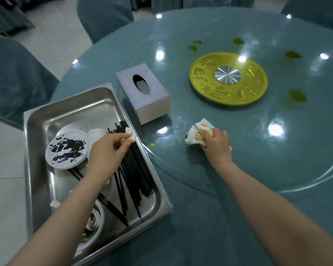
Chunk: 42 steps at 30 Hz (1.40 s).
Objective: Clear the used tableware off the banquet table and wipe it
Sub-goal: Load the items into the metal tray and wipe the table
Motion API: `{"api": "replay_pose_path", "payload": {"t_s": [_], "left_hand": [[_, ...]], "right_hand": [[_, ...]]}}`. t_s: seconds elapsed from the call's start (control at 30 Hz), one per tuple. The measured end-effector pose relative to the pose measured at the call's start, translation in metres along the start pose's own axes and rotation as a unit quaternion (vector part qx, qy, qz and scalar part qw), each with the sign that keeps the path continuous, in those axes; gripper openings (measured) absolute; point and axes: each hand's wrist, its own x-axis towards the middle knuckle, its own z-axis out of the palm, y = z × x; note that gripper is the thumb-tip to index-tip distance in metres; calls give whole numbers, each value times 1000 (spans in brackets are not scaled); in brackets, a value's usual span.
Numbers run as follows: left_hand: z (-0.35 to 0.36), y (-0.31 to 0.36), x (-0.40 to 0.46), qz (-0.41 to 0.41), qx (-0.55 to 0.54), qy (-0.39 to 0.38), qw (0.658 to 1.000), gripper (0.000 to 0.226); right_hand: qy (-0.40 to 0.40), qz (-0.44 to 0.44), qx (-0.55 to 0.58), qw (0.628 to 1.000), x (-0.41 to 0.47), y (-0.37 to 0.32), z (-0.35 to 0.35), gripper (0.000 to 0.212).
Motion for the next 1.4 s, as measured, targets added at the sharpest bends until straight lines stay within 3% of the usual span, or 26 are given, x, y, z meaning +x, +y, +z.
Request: {"api": "replay_pose_path", "payload": {"t_s": [0.23, 0.5, 0.77, 0.87, 0.93, 1.1, 1.17, 1.27, 1.4], "left_hand": [[-29, -30, -20, -40, -23, -4, 999, 18], [-48, -47, -46, -92, -31, -28, 995, 15], [-18, -57, -80, -162, -40, -99, 981, 19], [-10, -61, -90, -157, -2, -147, 977, 26], [-11, -63, -95, -159, 8, -139, 977, 25], [-31, -65, -96, -196, 18, -88, 977, 17], [-37, -61, -96, -200, 12, -89, 976, 17], [-41, -50, -97, -191, -15, -92, 977, 18], [-41, -32, -94, -172, -23, -88, 981, 19]], "right_hand": [[57, 128, 152, 978, 11, -11, -16, 34], [93, 64, 324, 939, 8, -119, -36, 25], [4, 22, 424, 905, -43, -197, -22, 21], [-42, 6, 407, 912, -61, -208, -5, 12], [-80, 1, 365, 928, -73, -208, 10, 10], [-151, -44, 169, 973, -93, -210, 30, 49], [-214, -70, 108, 969, -98, -213, 30, 67], [-281, -76, 108, 951, -100, -209, 20, 83], [-293, -78, 159, 939, -98, -198, -4, 85]]}}
